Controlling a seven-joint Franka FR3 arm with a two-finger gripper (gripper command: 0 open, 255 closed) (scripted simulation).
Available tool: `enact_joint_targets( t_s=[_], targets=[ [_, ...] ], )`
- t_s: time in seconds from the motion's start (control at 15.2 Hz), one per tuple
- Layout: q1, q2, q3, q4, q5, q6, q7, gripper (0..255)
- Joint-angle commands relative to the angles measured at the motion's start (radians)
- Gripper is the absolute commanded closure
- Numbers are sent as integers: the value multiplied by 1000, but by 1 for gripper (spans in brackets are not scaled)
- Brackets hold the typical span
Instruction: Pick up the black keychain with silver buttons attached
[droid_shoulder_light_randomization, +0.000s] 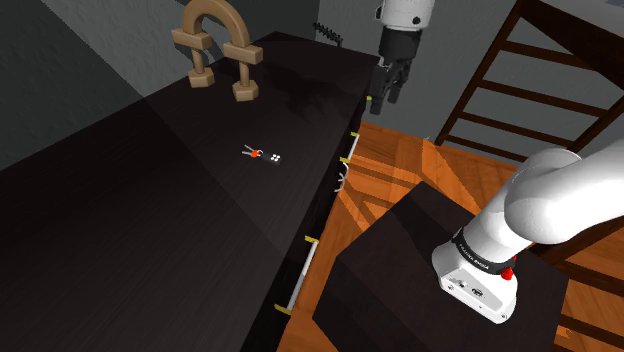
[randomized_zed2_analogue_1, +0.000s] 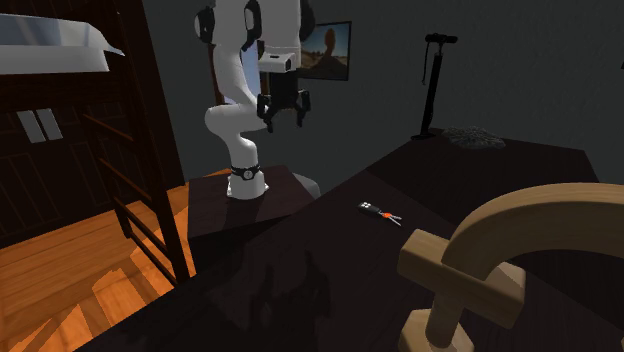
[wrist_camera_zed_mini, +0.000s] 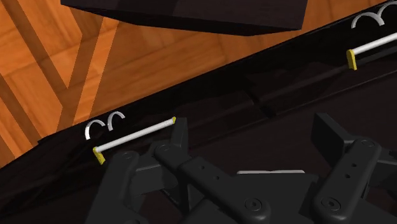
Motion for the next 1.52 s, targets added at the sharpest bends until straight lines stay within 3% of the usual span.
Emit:
enact_joint_targets(
  t_s=[0.0,0.79,1.45],
  targets=[
    [6,68,22,22,4,53,20,0],
    [49,489,141,245,-48,271,170,0],
    [129,876,170,579,-176,321,302,0]
  ],
)
